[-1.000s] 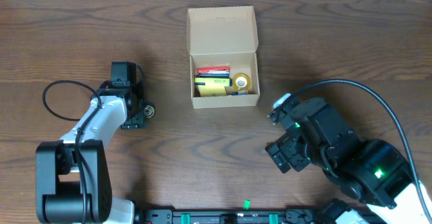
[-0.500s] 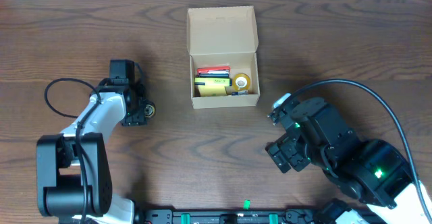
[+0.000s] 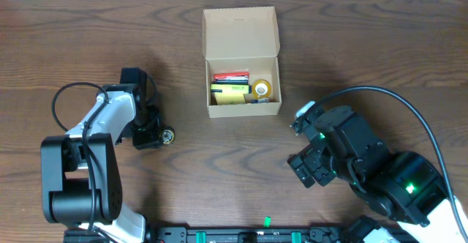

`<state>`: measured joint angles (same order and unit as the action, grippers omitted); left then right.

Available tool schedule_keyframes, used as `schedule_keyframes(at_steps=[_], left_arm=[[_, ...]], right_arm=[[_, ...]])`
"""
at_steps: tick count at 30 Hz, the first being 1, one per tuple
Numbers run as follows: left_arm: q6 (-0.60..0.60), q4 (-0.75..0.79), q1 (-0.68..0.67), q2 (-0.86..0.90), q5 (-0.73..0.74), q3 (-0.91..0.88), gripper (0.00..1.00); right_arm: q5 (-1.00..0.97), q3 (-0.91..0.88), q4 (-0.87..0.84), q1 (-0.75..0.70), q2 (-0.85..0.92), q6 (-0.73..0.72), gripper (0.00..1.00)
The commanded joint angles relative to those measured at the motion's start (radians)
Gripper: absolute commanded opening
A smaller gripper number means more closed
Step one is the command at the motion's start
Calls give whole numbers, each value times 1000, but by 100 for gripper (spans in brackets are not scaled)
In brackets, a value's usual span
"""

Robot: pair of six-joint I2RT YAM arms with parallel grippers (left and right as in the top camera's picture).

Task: Pack container
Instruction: 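Lower the left gripper and grasp the black-gold correction tape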

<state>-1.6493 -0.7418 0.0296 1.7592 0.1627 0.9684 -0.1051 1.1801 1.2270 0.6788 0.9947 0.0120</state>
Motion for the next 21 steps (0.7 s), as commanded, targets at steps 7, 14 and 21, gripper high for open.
schedule_keyframes(at_steps=[7,14,21], left_arm=[[-12,-13,10,26,-5,4,46],[-16,-13,10,26,-40,4,25],[11,-14,9,25,-79,47,6]], right_arm=[[-3,-1,0,-4,0,12,99],[-3,-1,0,-4,0,12,99],[-3,-1,0,-4,0,12,99]])
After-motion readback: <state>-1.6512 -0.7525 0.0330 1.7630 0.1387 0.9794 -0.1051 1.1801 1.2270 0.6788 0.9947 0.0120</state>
